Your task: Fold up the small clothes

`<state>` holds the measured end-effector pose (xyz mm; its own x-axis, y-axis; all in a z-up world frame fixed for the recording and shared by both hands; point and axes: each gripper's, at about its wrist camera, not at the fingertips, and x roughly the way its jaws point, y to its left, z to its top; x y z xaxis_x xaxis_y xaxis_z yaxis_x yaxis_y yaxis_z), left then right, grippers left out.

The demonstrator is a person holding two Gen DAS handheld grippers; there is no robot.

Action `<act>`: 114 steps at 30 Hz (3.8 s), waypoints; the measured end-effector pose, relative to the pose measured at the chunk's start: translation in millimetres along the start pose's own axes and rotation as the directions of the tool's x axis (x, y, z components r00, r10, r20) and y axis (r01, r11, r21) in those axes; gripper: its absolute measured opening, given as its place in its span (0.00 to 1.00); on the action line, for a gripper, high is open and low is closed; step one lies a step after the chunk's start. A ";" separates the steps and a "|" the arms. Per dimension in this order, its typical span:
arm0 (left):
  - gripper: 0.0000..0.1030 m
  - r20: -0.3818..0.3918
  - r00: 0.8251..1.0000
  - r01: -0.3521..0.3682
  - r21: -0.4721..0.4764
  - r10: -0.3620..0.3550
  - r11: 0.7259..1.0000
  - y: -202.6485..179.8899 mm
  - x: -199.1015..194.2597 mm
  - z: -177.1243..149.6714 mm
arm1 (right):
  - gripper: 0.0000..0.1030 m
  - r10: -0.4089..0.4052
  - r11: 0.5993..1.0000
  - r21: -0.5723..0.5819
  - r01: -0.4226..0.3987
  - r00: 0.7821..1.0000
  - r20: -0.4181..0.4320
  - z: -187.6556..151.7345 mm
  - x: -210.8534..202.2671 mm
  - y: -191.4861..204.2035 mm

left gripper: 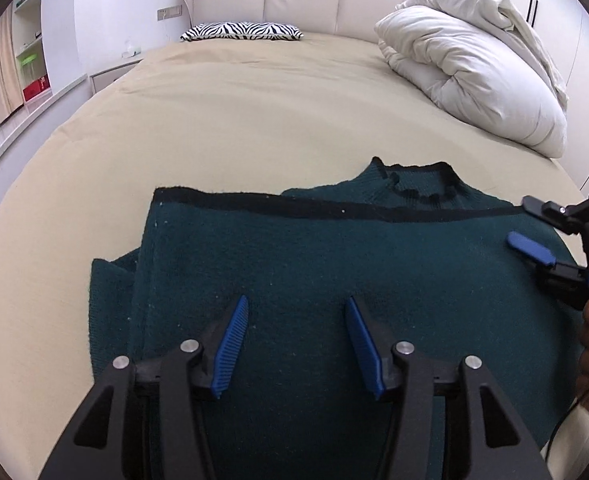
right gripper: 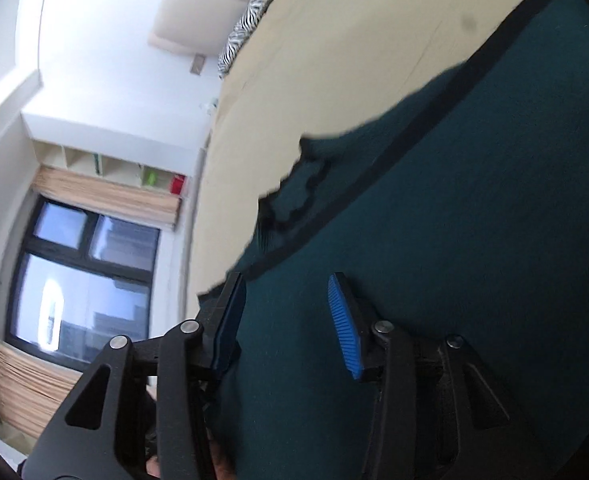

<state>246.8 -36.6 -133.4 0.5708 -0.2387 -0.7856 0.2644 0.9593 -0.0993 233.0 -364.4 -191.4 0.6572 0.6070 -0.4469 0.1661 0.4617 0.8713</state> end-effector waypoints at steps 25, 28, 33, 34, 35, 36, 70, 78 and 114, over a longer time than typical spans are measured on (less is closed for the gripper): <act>0.54 0.013 0.998 0.068 -0.032 -0.068 0.997 12.6 -11.5 -7.4 | 0.47 -0.075 0.986 -0.145 0.078 0.997 0.027 -31.6 -47.1 -22.8; 0.53 0.021 0.995 0.094 -0.058 -0.093 0.994 22.0 -26.0 -14.6 | 0.47 -0.065 0.992 -0.098 0.073 0.995 0.076 -31.4 -68.7 -37.9; 0.64 0.101 0.991 0.106 -0.208 -0.086 0.972 64.2 -77.2 -43.0 | 0.51 -0.115 0.992 -0.031 0.122 0.976 0.183 -27.1 -120.4 -52.7; 0.66 0.108 0.991 0.109 -0.241 -0.085 0.964 73.6 -83.8 -49.5 | 0.53 -0.112 0.992 -0.029 0.120 0.973 0.202 -29.3 -130.1 -53.1; 0.67 0.105 0.990 0.119 -0.277 -0.093 0.954 84.6 -88.2 -57.2 | 0.58 -0.107 0.993 -0.026 0.115 0.972 0.210 -31.7 -136.5 -52.9; 0.67 0.089 0.990 0.130 -0.306 -0.108 0.943 92.9 -88.4 -63.5 | 0.60 -0.101 0.994 -0.025 0.109 0.972 0.210 -34.0 -142.3 -52.1; 0.23 0.050 0.793 0.488 -0.648 -0.607 0.585 147.2 -35.0 -87.9 | 0.61 0.014 0.985 -0.160 -0.058 0.964 -0.267 -94.5 42.0 63.6; 0.20 0.047 0.802 0.497 -0.605 -0.595 0.623 145.0 -38.5 -85.3 | 0.61 -0.043 0.980 -0.199 -0.025 0.942 -0.333 -97.8 78.9 72.0; 0.22 -0.113 0.743 0.617 -0.267 -0.660 0.740 -118.8 -23.3 3.9 | 0.71 0.194 0.978 0.119 -0.173 0.962 -0.194 -22.1 -4.7 -16.7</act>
<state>205.2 -145.6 -101.0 0.1614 -0.7931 -0.5873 0.3408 0.6033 -0.7211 210.9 -360.6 -208.3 0.5215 0.7987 -0.3003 0.1365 0.2693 0.9533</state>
